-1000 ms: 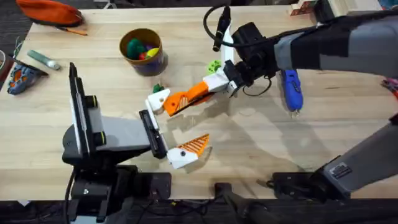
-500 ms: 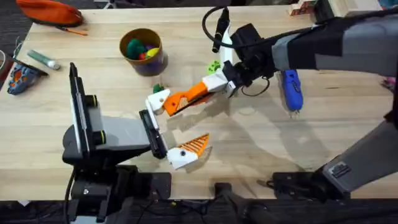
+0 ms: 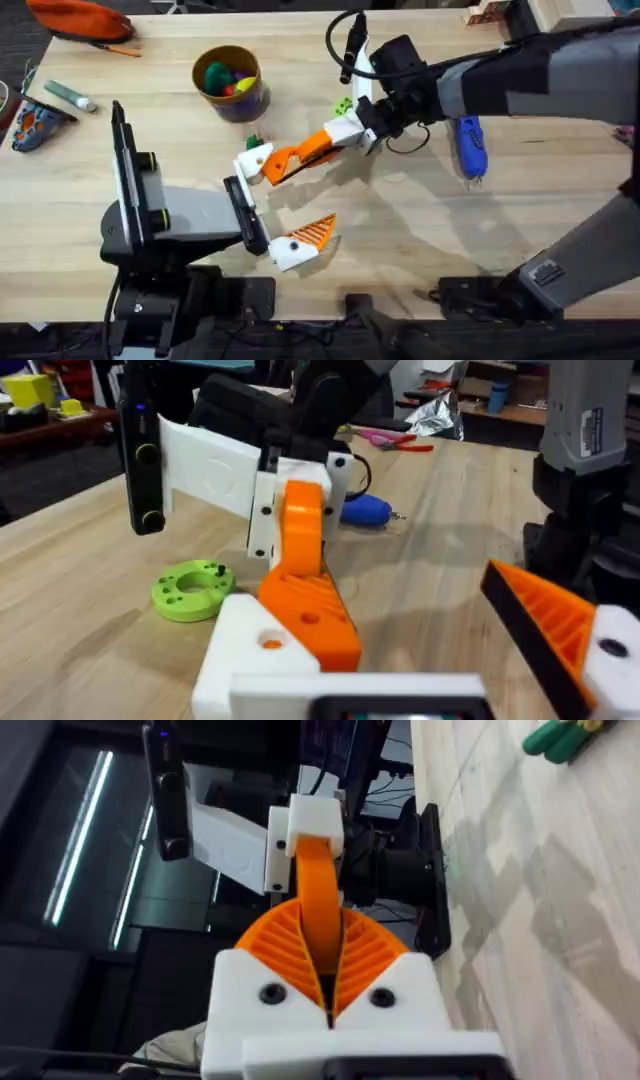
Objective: Pick up the gripper from the table and insert it into the empty holder that is missing its gripper. Then pick up a screw, insert it into the mounting hole, and use the screwdriver to tighten it. Finally, clean up the table by picking up the vegetable and placing it into the bucket.
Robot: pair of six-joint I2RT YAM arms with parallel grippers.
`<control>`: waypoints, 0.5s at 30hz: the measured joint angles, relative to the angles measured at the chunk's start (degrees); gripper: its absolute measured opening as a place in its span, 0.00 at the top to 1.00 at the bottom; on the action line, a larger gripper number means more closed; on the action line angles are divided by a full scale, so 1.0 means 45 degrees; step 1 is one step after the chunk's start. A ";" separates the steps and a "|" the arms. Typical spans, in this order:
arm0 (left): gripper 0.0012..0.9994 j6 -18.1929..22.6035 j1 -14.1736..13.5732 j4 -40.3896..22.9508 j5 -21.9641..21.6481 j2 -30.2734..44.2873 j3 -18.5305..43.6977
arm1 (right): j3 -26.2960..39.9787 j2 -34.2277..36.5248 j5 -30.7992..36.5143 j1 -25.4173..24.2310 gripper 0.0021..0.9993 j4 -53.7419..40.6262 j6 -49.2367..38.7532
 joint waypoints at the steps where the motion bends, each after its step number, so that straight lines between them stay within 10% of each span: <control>1: 0.01 0.0000 0.0000 0.0000 0.0000 0.0001 -0.0002 | -0.0026 -0.0021 0.0000 0.0000 1.00 0.0014 0.0075; 15: 0.01 -0.0019 0.0000 0.0000 0.0015 -0.0003 0.0003 | -0.0946 -0.0799 0.0221 -0.0121 1.00 0.1542 0.1093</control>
